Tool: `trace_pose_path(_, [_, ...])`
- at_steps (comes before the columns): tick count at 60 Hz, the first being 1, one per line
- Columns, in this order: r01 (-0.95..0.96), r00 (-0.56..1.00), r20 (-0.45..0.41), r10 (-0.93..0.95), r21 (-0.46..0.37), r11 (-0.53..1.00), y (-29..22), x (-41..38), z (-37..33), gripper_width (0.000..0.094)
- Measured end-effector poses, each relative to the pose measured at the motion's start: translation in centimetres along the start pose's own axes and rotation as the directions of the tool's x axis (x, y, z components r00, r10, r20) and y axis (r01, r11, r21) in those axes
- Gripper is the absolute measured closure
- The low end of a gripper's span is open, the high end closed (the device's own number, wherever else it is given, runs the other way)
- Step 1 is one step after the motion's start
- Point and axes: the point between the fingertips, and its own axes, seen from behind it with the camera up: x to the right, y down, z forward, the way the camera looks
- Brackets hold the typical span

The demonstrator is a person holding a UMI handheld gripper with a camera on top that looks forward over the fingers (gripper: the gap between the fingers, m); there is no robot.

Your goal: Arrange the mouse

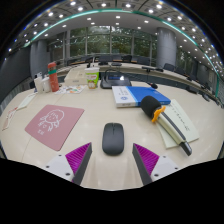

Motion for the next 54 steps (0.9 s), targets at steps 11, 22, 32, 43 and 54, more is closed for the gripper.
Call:
trace_pose_path(11, [-0.002,1.000,0.005,0.002,-0.013,1.000,-1.3,0.6,5.8,0.0290])
trace_pose_path(22, [0.014,1.000,0.015,-0.014,-0.003,1.000,-2.5,0.7,7.2,0.0508])
trace_pose_path(32, [0.026,1.000,0.001,-0.026,-0.006,1.000,-2.9,0.8,6.9,0.0583])
trace_pose_path(43, [-0.016,1.000,-0.004,0.016,0.085,0.996,-8.8,-0.7,3.7,0.0584])
trace_pose_path(54, [-0.070,0.996,0.063,0.059,0.186,0.980,-16.7,-7.6,0.4,0.0586])
